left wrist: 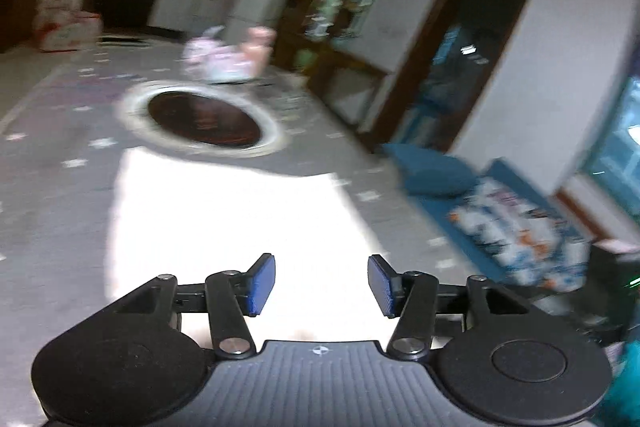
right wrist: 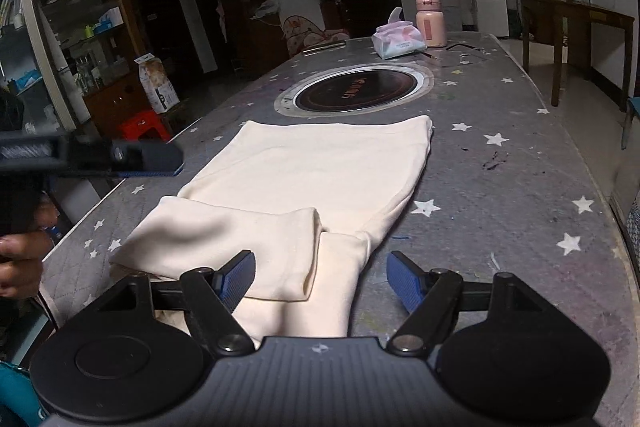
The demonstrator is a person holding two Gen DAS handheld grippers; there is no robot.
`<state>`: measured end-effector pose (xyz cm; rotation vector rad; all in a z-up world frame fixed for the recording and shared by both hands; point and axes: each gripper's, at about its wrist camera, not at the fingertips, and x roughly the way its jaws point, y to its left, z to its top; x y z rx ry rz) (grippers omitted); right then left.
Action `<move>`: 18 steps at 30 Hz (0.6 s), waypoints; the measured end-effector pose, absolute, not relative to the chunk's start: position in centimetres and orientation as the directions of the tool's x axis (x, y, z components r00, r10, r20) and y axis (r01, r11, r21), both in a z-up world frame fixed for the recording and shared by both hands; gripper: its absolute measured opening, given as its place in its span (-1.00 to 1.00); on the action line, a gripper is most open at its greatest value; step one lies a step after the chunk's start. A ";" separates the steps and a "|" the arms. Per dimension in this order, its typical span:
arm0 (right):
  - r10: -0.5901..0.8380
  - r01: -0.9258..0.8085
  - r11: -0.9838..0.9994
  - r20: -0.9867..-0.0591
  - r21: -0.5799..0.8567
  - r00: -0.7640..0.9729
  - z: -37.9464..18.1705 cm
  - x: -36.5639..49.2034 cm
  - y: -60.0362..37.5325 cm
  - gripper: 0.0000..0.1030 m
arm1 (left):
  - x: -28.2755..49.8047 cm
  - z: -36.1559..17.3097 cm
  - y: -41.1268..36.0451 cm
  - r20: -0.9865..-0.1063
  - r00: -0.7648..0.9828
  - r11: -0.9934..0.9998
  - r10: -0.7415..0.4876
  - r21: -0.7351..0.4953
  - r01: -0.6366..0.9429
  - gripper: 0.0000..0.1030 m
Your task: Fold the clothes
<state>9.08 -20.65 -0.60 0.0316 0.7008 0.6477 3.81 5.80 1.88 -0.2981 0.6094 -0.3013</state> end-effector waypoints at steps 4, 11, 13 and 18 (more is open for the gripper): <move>0.585 -0.573 0.784 -0.594 0.239 0.553 -0.7 9.6 -19.2 -0.02 | 2.3 0.6 7.7 -0.572 0.780 0.959 -0.253 -0.252 0.126 0.09; 0.543 -0.589 0.784 -0.676 0.196 0.498 -2.6 10.4 -16.1 -0.26 | -0.9 -1.0 8.9 -0.608 0.776 0.985 -0.170 -0.110 0.131 0.32; 0.532 -0.590 0.788 -0.678 0.176 0.507 -2.6 10.2 -15.9 -0.47 | -1.5 -1.1 8.9 -0.609 0.774 0.985 -0.173 -0.095 0.146 0.35; 0.522 -0.583 0.795 -0.679 0.167 0.517 -2.2 9.9 -16.1 -0.81 | -1.0 -1.8 8.7 -0.628 0.756 0.982 -0.181 -0.070 0.177 0.37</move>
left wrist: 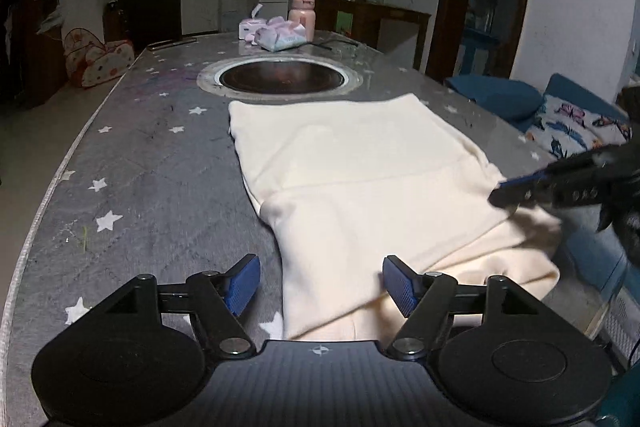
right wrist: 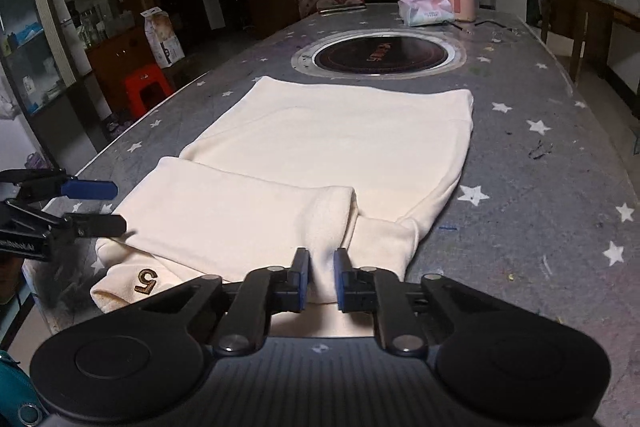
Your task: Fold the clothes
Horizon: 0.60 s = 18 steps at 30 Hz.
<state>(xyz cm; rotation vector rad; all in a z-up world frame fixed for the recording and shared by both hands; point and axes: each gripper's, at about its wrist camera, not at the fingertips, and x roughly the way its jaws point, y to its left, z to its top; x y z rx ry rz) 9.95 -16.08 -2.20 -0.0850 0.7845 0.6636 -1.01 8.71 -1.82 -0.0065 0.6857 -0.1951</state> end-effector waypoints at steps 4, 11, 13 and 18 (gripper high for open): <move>0.532 -0.587 0.794 -0.649 0.158 0.544 -0.6 9.0 -16.2 -0.84 | -1.3 -2.1 8.9 -0.631 0.755 0.981 -0.178 -0.048 0.190 0.38; 0.506 -0.569 0.810 -0.660 0.142 0.556 0.6 7.5 -16.9 -0.79 | -1.3 -2.6 9.9 -0.658 0.737 0.984 -0.157 -0.037 0.177 0.37; 0.481 -0.549 0.825 -0.678 0.136 0.555 -0.2 7.8 -17.3 -0.70 | -1.3 -2.2 10.1 -0.653 0.742 0.984 -0.153 -0.033 0.173 0.37; 0.481 -0.542 0.830 -0.657 0.128 0.581 0.1 8.4 -18.1 -0.70 | -1.0 -0.1 10.5 -0.601 0.782 0.985 -0.165 -0.055 0.165 0.37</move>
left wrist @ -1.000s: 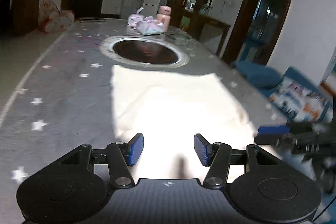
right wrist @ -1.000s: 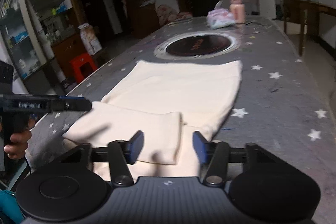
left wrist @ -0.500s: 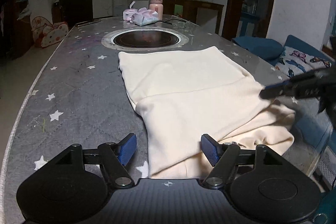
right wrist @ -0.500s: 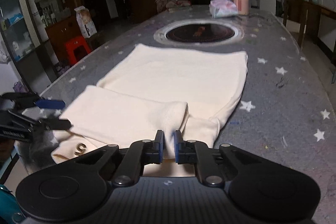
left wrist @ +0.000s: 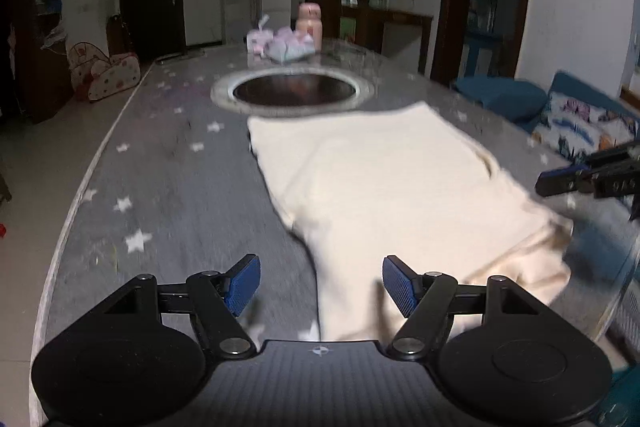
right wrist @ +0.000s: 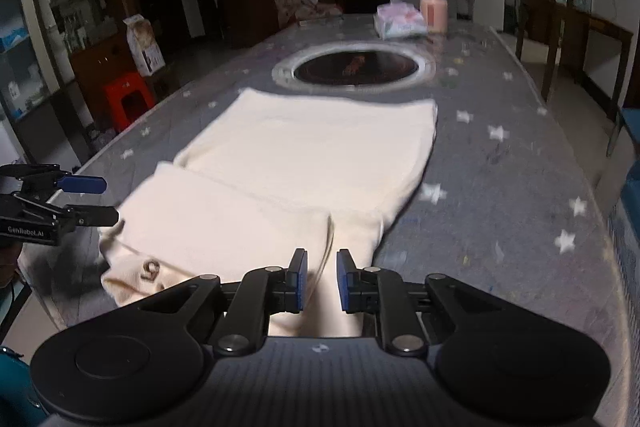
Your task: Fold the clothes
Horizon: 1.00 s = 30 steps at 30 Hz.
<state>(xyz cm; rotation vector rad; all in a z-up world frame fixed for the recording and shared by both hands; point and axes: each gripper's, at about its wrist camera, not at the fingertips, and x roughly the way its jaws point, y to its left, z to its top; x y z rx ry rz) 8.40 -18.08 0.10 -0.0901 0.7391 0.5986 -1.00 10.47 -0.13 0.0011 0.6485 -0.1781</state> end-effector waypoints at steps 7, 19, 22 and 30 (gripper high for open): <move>0.533 -0.604 0.787 -0.628 0.124 0.566 -0.5 10.3 -15.7 -0.55 | 2.5 0.1 8.9 -0.566 0.779 0.963 -0.271 -0.166 0.214 0.35; 0.529 -0.632 0.770 -0.643 0.089 0.554 -1.9 10.3 -15.2 -0.58 | 4.4 -1.4 7.5 -0.608 0.757 0.969 -0.239 -0.106 0.221 0.26; 0.556 -0.681 0.729 -0.642 0.071 0.528 -1.5 8.9 -14.9 -0.55 | 3.4 -1.3 6.6 -0.607 0.754 0.962 -0.251 -0.067 0.266 0.26; 0.535 -0.726 0.687 -0.663 -0.020 0.524 -2.4 6.3 -14.4 -0.51 | 1.3 -2.1 4.8 -0.623 0.749 0.943 -0.226 0.054 0.329 0.30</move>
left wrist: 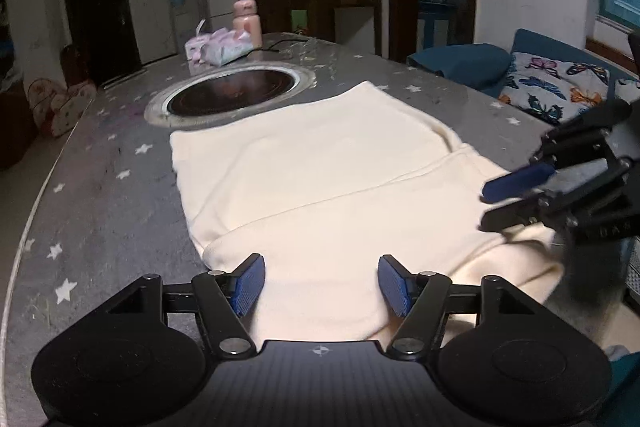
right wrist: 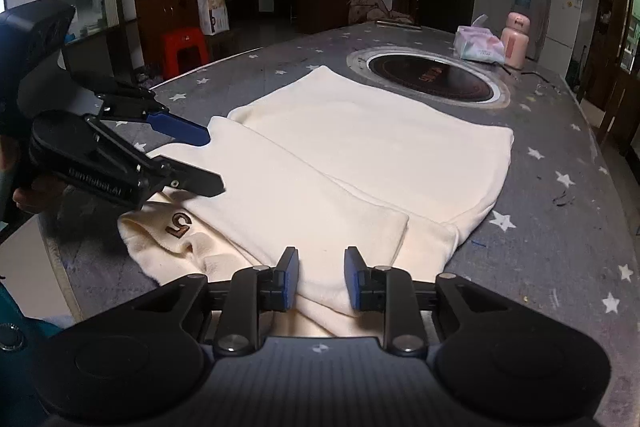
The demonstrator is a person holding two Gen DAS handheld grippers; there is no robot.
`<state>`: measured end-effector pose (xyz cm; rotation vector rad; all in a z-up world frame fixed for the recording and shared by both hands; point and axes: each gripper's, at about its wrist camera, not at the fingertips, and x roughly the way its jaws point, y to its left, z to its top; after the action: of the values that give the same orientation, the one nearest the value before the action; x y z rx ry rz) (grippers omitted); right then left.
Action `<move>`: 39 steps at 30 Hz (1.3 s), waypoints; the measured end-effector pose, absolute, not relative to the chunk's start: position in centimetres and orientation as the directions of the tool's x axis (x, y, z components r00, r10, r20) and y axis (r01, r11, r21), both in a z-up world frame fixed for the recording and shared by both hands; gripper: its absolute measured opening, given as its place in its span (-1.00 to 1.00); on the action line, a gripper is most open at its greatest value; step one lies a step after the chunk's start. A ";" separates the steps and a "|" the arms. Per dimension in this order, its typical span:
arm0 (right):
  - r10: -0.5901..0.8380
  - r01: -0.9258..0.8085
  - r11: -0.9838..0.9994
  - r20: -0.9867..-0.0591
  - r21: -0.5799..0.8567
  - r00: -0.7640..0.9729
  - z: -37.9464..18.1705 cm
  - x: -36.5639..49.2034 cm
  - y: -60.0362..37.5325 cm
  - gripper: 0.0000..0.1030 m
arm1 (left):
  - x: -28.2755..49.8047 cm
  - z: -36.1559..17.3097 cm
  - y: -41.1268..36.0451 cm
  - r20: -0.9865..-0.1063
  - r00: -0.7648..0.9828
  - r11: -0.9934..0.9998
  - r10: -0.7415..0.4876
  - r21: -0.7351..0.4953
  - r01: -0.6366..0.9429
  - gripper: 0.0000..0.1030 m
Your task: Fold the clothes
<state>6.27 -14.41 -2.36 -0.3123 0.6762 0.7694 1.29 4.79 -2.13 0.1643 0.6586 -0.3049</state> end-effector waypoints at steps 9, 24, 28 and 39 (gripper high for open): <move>0.536 -0.715 0.699 -0.655 -0.009 0.532 -2.3 5.4 -15.1 -0.22 | -0.7 -1.6 4.8 -0.624 0.746 0.931 -0.232 0.080 0.357 0.54; 0.535 -0.706 0.708 -0.622 -0.039 0.571 -1.1 3.3 -17.8 0.76 | -4.7 -2.1 4.3 -0.618 0.739 0.874 -0.268 0.167 0.456 1.00; 0.542 -0.698 0.713 -0.578 -0.067 0.609 -0.5 2.3 -18.3 1.00 | -5.6 -2.7 3.3 -0.601 0.753 0.840 -0.268 0.237 0.488 1.00; 0.573 -0.734 0.677 -0.591 -0.048 0.568 -1.7 2.2 -17.9 1.00 | -5.9 -3.7 1.4 -0.578 0.755 0.755 -0.309 0.334 0.564 0.60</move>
<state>2.19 -17.94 -1.67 -0.3048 0.5760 0.7817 -5.85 1.36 -3.75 0.5227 0.5220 -0.5007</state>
